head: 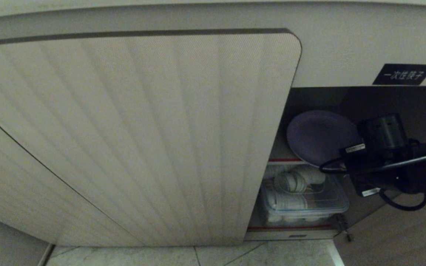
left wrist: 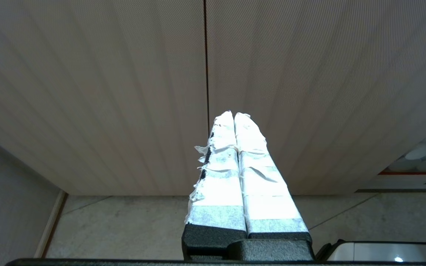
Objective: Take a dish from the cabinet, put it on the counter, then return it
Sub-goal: Put it back into the cabinet
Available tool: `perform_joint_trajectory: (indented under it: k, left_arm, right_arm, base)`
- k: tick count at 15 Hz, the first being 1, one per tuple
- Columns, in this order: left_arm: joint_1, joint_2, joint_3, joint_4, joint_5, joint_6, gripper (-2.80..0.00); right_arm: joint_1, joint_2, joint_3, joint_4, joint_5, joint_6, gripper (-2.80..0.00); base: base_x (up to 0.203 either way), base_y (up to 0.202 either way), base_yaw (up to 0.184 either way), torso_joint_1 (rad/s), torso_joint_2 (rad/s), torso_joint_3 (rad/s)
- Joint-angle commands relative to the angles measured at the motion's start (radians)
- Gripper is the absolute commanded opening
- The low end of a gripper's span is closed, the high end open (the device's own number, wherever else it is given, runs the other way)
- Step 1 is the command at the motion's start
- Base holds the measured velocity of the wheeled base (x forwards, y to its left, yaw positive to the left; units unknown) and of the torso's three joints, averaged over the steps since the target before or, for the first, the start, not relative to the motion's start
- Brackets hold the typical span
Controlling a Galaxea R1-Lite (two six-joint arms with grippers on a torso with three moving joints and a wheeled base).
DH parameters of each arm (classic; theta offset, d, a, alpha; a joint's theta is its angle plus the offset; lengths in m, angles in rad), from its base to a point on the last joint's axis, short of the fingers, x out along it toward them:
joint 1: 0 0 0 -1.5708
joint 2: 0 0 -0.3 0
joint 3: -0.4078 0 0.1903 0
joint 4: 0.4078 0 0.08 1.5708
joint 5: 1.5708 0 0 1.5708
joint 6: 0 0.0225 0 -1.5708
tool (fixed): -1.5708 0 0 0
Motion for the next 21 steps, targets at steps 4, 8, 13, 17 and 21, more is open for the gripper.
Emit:
perform_joint_trajectory:
  k: [4, 8, 13, 17, 21]
  left_arm:
    - [0.000, 0.000, 0.000, 0.000, 0.000, -0.001, -2.80]
    - [0.000, 0.000, 0.000, 0.000, 0.000, -0.001, -2.80]
    - [0.000, 0.000, 0.000, 0.000, 0.000, -0.001, -2.80]
    - [0.000, 0.000, 0.000, 0.000, 0.000, -0.001, -2.80]
    - [0.000, 0.000, 0.000, 0.000, 0.000, -0.001, -2.80]
  right_arm:
    - [0.003, 0.019, -0.008, 0.003, 0.005, 0.025, -2.80]
    - [0.003, 0.032, -0.008, 0.008, 0.005, 0.060, -2.80]
    - [0.003, 0.045, -0.023, -0.001, 0.006, 0.075, -2.80]
    - [0.002, 0.060, -0.045, 0.000, 0.006, 0.075, -2.80]
    - [0.001, 0.069, -0.046, -0.003, -0.003, 0.075, -2.80]
  base:
    - [0.000, 0.000, 0.000, 0.000, 0.00, 0.000]
    - [0.000, 0.000, 0.000, 0.000, 0.00, 0.000]
    - [0.000, 0.000, 0.000, 0.000, 0.00, 0.000]
    - [0.000, 0.000, 0.000, 0.000, 0.00, 0.000]
    - [0.000, 0.000, 0.000, 0.000, 0.00, 0.000]
